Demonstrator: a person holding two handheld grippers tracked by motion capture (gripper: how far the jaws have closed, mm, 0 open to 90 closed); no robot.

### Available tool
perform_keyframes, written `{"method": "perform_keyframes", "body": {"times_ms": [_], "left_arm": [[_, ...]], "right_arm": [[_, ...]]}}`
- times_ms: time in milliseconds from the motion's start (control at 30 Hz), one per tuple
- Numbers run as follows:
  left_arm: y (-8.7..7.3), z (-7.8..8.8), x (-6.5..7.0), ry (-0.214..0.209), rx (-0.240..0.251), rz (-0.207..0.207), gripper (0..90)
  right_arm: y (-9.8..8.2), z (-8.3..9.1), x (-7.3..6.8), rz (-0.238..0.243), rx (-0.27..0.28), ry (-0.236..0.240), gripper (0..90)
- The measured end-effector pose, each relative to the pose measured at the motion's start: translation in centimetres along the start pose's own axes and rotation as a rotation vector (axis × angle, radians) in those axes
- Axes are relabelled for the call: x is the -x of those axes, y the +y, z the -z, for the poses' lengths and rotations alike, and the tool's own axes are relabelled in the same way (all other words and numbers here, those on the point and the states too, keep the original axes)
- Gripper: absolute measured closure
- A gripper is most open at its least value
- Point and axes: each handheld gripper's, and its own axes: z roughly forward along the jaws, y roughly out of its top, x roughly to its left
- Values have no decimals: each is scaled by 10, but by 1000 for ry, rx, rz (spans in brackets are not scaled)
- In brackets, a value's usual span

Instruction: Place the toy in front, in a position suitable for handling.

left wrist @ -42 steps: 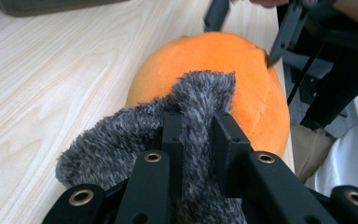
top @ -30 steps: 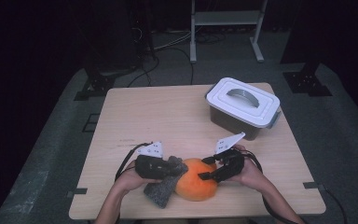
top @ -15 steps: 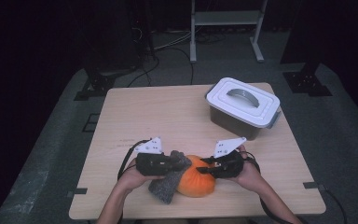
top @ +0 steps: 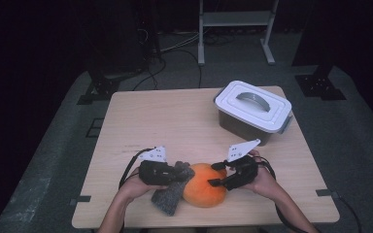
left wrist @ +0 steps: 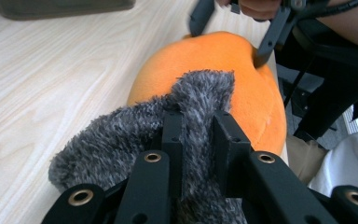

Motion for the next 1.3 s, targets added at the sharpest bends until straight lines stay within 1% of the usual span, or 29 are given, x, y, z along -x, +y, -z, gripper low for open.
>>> {"method": "perform_keyframes", "body": {"times_ms": [67, 100, 200, 267, 300, 333, 367, 433, 500, 567, 600, 633, 667, 700, 733, 767, 833, 867, 933, 1000, 1100, 1167, 1200, 1267, 1300], "left_arm": [[0, -1, 1, -7, -5, -5, 763], [0, -1, 1, -12, -7, -6, 763], [0, -1, 0, -17, -5, -4, 763], [0, -1, 0, -15, -3, -1, 763], [0, -1, 0, -14, 0, -1, 763], [1, -1, 0, -12, 7, -2, 763], [1, -1, 0, -10, 10, -1, 763], [3, 0, -1, 5, 25, 1, 764], [5, 3, -1, 22, 32, -3, 764], [8, 5, -1, 46, 48, -10, 764], [11, 6, 0, 72, 66, -16, 764], [12, 6, 2, 88, 81, -20, 764], [13, 6, 3, 101, 84, -26, 764], [14, 4, 3, 119, 85, -29, 763], [14, 3, 4, 124, 76, -35, 763], [13, 1, 4, 125, 61, -37, 764], [10, -2, 4, 103, 52, -27, 763], [10, -3, 4, 93, 46, -25, 763], [9, -5, 6, 63, 26, -30, 764], [9, -7, 7, 30, 5, -31, 764], [9, -8, 10, -1, -13, -42, 764], [9, -8, 12, -20, -28, -61, 765], [9, -8, 12, -23, -29, -62, 766], [9, -8, 12, -20, -26, -59, 766], [9, -8, 11, -19, -22, -58, 765]], "right_arm": [[0, 1, 2, -21, -9, -4, 322], [0, 1, 3, -21, -15, -7, 314], [-2, -2, 4, -40, -33, 6, 294], [-3, -6, 5, -54, -47, 9, 292], [-3, -7, 5, -66, -50, 8, 319], [-3, -9, 5, -74, -60, 11, 377], [-3, -10, 4, -64, -63, 2, 434], [-1, -8, 1, -37, -53, -21, 555], [1, -6, -1, -12, -28, -58, 634], [5, -4, -2, 10, -10, -95, 669], [7, -3, -3, 19, 4, -114, 672], [9, -1, -4, 39, 24, -143, 672], [11, 0, -5, 54, 26, -160, 671], [11, 0, -6, 67, 28, -174, 668], [11, -1, -6, 78, 30, -183, 664], [9, -2, -7, 78, 24, -180, 655], [6, -4, -7, 75, 9, -149, 632], [5, -4, -7, 75, 3, -133, 602], [5, -2, -8, 69, -11, -97, 501], [6, 0, -9, 70, -15, -96, 404], [7, 4, -6, 44, 1, -108, 327], [6, 3, -5, 45, -1, -121, 271], [5, 1, -5, 42, -8, -125, 248], [4, -1, -4, 39, -14, -126, 252], [4, -1, -3, 40, -16, -124, 284]]}}
